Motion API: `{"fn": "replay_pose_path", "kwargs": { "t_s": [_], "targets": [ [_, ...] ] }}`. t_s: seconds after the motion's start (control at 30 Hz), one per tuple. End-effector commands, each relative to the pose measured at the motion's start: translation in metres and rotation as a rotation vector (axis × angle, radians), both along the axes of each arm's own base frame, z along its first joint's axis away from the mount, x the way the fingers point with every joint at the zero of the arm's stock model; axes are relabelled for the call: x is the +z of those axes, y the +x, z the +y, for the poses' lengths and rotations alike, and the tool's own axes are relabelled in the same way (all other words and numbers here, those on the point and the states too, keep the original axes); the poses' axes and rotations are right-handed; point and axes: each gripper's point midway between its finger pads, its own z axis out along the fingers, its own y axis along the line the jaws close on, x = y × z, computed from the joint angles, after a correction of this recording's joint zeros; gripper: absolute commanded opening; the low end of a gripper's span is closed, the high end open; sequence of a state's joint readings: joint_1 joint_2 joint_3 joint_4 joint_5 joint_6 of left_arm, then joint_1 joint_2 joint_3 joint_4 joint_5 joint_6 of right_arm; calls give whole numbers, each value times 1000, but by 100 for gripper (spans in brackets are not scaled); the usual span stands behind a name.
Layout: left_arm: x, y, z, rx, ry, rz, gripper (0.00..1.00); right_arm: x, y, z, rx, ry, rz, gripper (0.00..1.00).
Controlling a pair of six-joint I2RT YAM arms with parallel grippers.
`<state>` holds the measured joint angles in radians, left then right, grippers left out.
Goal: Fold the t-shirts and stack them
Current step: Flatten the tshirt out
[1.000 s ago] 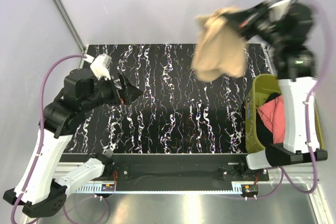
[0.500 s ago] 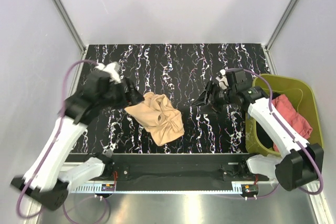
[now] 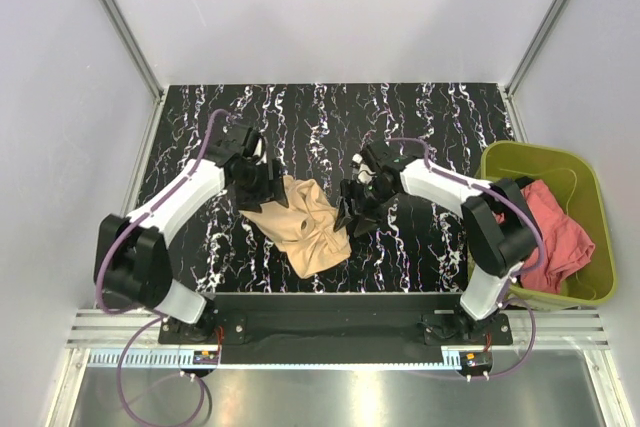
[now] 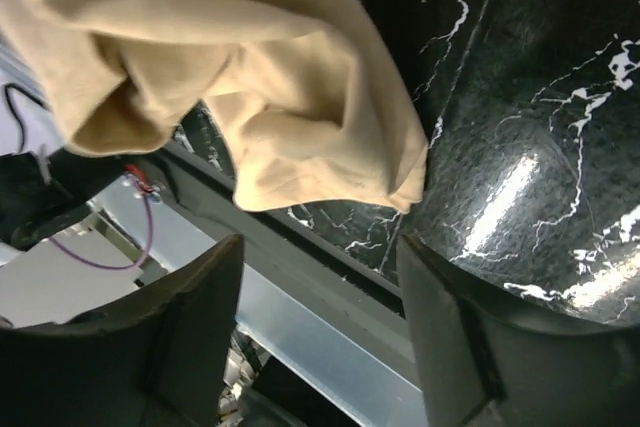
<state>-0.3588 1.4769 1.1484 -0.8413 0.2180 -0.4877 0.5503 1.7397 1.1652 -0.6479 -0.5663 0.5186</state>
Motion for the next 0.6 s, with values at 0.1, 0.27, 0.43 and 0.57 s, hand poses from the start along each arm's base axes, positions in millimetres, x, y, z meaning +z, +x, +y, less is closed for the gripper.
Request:
{"fn": "replay_pose_path", "kwargs": {
  "t_s": [0.1,0.27,0.43,0.57],
  "targets": [
    [-16,-5,-23,-74,-88,49,78,-17,17,10,41,-56,-55,63],
    [-38,-16,-30,-95,-100,142,84,-37,23,9,39,-96,-57,62],
    [-51,-19,-30,-104,-100,170,72,-43,28,16,32,-78,-54,52],
    [-49,-12,-32,-110,-98,149,46,-38,37,16,29,-81,-93,41]
  ]
}}
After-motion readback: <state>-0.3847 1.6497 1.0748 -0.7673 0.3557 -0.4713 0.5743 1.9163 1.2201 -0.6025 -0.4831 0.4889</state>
